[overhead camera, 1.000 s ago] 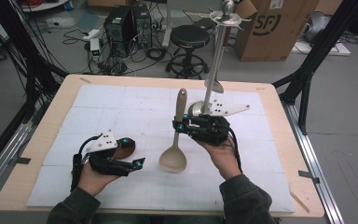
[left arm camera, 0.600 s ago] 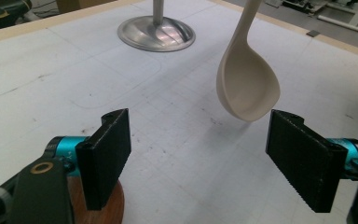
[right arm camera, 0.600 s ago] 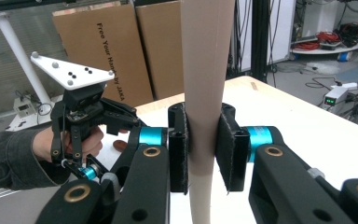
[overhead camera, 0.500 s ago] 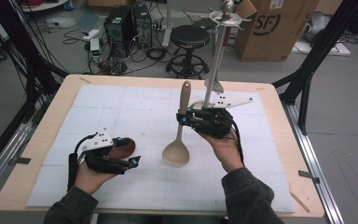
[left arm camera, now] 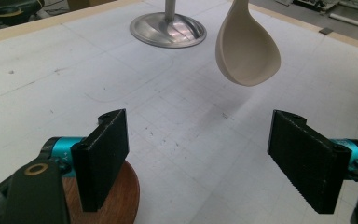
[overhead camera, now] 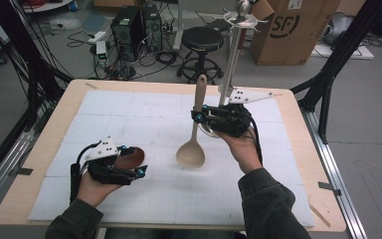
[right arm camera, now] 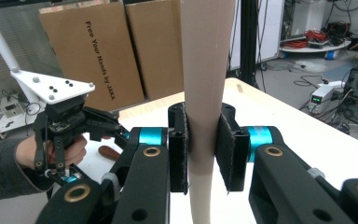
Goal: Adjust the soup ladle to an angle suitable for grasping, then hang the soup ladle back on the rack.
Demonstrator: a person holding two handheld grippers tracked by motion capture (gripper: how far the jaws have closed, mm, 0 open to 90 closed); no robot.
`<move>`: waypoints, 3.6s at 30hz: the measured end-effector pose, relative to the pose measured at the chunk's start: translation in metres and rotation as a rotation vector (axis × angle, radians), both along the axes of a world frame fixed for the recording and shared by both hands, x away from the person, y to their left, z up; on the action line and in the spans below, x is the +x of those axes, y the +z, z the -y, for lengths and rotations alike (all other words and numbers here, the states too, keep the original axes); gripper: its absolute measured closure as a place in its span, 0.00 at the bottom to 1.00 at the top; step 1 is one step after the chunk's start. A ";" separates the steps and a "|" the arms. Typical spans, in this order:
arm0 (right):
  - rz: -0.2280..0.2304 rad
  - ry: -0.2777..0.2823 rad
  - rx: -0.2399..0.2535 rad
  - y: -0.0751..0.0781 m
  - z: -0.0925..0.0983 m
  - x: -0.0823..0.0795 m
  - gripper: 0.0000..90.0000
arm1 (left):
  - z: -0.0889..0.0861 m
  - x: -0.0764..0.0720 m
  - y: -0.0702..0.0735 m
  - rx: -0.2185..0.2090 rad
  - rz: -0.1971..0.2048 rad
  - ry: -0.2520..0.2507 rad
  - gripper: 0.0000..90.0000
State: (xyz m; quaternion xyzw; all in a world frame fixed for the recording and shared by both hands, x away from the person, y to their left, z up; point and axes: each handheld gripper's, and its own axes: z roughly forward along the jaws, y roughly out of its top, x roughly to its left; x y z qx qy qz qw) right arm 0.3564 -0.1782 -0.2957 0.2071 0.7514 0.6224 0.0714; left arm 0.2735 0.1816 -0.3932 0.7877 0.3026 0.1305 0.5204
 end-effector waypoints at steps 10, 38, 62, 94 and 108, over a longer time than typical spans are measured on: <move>0.005 -0.016 -0.011 0.008 0.002 0.007 0.85 | 0.001 0.000 -0.001 0.001 -0.003 -0.002 0.23; 0.016 -0.105 -0.042 0.049 0.016 0.038 0.85 | 0.001 0.001 -0.001 0.009 0.000 0.008 0.22; -0.009 -0.206 -0.035 0.073 0.033 0.063 0.85 | -0.001 0.001 -0.001 -0.001 0.000 -0.002 0.22; -0.026 -0.276 -0.039 0.066 0.041 0.078 0.85 | -0.003 0.001 -0.001 -0.003 -0.003 0.000 0.21; -0.029 -0.297 -0.022 0.066 0.042 0.079 0.82 | -0.003 0.000 -0.001 -0.009 -0.005 0.002 0.22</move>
